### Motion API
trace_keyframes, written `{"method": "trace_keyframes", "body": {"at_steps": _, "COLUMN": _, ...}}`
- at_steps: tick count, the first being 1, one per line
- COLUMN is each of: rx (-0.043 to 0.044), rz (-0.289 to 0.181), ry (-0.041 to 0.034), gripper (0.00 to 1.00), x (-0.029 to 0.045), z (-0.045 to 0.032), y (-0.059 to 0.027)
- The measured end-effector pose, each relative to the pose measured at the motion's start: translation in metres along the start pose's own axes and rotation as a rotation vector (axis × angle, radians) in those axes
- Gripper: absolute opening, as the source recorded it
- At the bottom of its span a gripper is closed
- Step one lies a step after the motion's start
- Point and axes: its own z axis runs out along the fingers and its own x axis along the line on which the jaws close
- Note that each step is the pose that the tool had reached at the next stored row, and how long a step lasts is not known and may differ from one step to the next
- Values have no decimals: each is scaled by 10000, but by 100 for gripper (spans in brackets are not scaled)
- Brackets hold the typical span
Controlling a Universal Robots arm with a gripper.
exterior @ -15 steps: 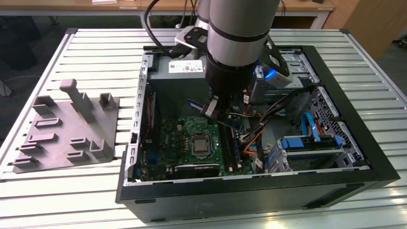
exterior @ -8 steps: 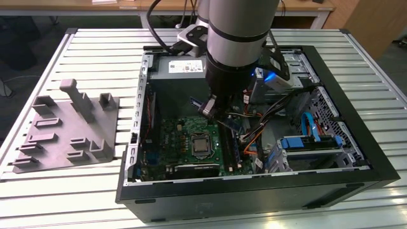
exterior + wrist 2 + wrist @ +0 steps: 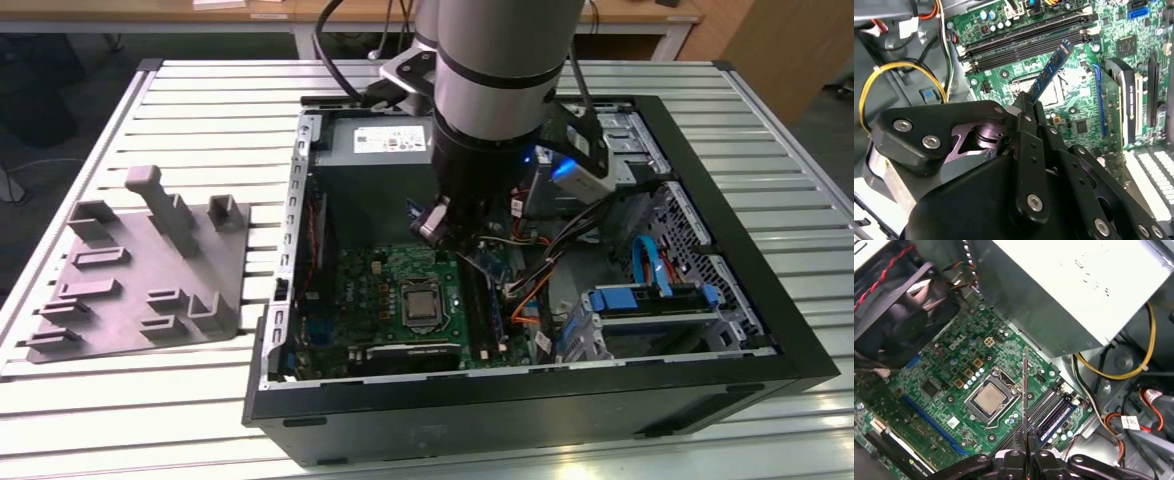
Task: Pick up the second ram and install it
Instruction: 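Insert the second ram into the second slot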
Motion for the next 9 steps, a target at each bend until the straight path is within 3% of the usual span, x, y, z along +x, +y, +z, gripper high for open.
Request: {"method": "trace_keyframes", "body": {"at_steps": 9, "rx": 79, "rz": 1180, "ry": -65, "gripper": 14, "x": 0, "z": 3, "y": 0}}
